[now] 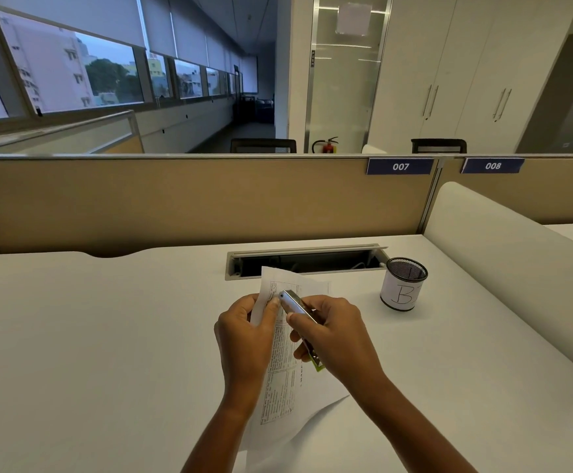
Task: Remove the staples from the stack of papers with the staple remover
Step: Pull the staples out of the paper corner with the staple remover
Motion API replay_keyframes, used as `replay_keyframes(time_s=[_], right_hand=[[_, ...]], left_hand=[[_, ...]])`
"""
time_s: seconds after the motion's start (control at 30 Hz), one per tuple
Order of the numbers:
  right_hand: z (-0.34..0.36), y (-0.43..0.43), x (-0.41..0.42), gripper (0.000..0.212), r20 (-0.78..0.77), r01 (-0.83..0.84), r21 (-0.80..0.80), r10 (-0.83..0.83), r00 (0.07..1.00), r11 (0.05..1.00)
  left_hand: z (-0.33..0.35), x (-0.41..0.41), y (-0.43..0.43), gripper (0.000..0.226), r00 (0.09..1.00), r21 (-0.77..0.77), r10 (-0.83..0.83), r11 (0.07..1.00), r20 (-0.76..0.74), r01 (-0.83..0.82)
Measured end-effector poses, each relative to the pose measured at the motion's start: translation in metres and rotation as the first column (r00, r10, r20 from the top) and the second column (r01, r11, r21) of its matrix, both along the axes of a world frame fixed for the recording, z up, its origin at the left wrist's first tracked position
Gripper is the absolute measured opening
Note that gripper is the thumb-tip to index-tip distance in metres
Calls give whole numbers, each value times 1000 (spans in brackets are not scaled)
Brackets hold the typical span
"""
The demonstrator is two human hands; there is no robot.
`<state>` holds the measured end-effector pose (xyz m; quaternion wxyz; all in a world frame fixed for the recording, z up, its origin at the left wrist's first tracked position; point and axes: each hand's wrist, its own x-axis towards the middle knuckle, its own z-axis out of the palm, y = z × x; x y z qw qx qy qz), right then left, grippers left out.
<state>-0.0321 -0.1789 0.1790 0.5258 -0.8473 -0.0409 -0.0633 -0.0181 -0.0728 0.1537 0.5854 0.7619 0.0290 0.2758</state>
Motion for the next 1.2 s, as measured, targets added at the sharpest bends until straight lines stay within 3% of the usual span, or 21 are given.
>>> replay_keyframes(time_s=[0.2, 0.33, 0.43, 0.57, 0.7, 1.2], right_hand=[[3, 1, -2, 17, 146, 60, -143, -39, 989, 988], [33, -29, 12, 12, 275, 200, -19, -188, 943, 980], [43, -44, 16, 8, 200, 78, 59, -88, 976, 995], [19, -35, 8, 19, -20, -88, 8, 88, 996, 996], [2, -24, 6, 26, -136, -158, -21, 153, 979, 987], [9, -20, 9, 23, -145, -164, 4, 162, 976, 987]], left_hand=[[-3, -1, 3, 9, 999, 32, -32, 999, 9, 31], [-20, -9, 5, 9, 994, -1, -81, 997, -71, 82], [-18, -6, 7, 12, 992, -114, -80, 991, -102, 68], [-6, -2, 9, 15, 982, -209, -134, 972, -132, 105], [-2, -5, 8, 13, 971, -256, -175, 958, -166, 129], [0, -10, 6, 16, 968, -165, -206, 969, -144, 181]])
